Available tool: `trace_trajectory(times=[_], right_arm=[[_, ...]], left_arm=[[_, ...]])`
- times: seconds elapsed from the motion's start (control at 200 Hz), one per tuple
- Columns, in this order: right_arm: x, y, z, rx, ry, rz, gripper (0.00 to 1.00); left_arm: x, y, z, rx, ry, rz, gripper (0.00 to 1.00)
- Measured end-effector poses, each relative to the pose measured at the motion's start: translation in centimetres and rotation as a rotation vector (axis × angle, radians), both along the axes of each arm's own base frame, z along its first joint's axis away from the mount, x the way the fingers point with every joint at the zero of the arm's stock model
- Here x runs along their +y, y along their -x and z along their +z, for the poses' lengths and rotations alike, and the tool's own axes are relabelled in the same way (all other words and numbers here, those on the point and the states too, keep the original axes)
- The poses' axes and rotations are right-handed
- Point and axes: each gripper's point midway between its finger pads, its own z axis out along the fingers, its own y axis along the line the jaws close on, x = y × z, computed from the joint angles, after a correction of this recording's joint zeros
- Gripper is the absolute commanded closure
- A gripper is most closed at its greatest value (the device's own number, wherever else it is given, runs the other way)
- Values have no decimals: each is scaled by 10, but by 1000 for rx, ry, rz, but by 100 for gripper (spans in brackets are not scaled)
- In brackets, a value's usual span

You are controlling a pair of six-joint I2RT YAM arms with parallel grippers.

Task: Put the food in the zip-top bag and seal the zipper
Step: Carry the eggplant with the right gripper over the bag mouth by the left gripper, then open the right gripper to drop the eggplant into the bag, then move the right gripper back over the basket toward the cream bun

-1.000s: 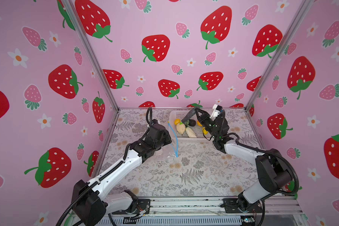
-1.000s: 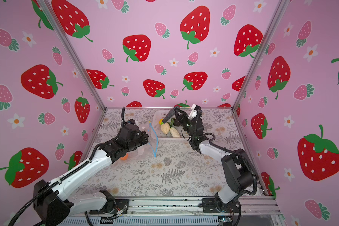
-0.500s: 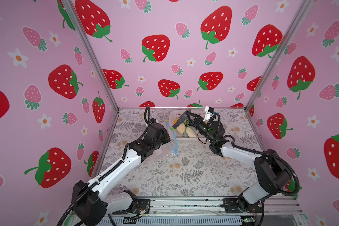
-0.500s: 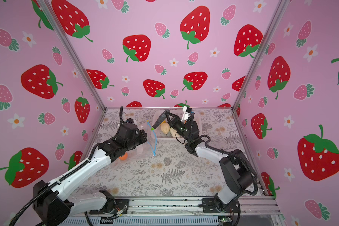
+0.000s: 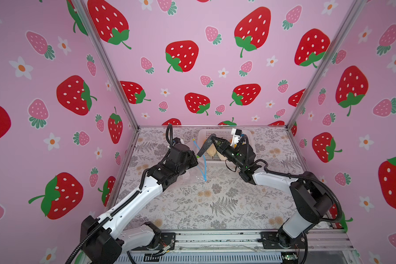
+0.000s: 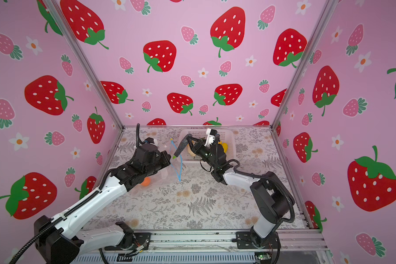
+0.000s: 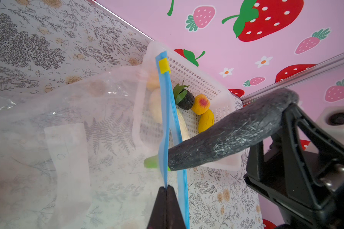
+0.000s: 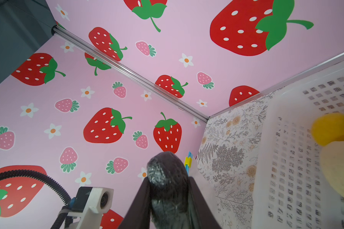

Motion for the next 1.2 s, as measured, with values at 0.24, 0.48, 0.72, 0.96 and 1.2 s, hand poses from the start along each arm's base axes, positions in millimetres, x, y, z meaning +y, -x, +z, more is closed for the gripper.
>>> trace_trajectory(times=[0.24,0.48,0.72,0.96,1.2], right_arm=[[9,0,-8,-20,45,-28,74],[23,0,-20,-29,97,-32,69],[26,0,-16,-46,100,-36,61],[28,-1,-24,-40,115,-38,55],[29,-2,-27,-39,121,-38,53]], left_arm=[[0,0,0,2,3,1,100],[0,0,0,2,3,1,100],[0,0,0,1,3,1,100],[0,0,1,0,4,2,100],[1,2,7,-14,13,2,100]])
